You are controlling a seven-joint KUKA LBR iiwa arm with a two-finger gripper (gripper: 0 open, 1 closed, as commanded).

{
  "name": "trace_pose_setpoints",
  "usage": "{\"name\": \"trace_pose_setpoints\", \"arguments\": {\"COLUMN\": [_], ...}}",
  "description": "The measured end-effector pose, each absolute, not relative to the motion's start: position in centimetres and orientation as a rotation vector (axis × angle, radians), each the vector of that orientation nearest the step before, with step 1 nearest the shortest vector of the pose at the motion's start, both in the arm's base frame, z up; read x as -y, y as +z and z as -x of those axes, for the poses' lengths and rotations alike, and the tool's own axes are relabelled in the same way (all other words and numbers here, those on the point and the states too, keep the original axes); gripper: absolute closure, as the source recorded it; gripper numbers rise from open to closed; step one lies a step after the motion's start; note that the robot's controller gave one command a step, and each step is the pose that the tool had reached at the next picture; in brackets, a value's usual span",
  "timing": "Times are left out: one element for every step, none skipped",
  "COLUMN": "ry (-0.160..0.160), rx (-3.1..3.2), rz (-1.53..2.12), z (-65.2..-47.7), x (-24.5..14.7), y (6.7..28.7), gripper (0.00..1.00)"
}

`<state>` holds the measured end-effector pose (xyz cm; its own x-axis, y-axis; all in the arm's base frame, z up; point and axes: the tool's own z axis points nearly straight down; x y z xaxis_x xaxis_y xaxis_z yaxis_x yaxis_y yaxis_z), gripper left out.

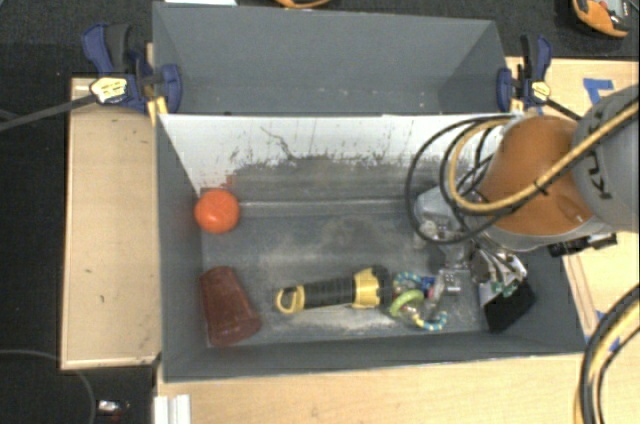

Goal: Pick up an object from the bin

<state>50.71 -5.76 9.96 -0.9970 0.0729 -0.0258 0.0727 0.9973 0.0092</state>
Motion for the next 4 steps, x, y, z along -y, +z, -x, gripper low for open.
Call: {"name": "trace_pose_setpoints", "arguments": {"ry": [-0.006, 0.009, 0.010, 0.010], "rx": [-2.953, -3.116, -3.115, -3.113], "rz": [1.015, 0.115, -0.014, -0.011], "z": [-48.9, -49.8, -50.1, -50.1], "x": [8.0, 6.4, 6.1, 6.1], "y": [8.1, 7.4, 7.3, 8.4], "gripper": [0.00, 1.00, 1.00, 1.00]}}
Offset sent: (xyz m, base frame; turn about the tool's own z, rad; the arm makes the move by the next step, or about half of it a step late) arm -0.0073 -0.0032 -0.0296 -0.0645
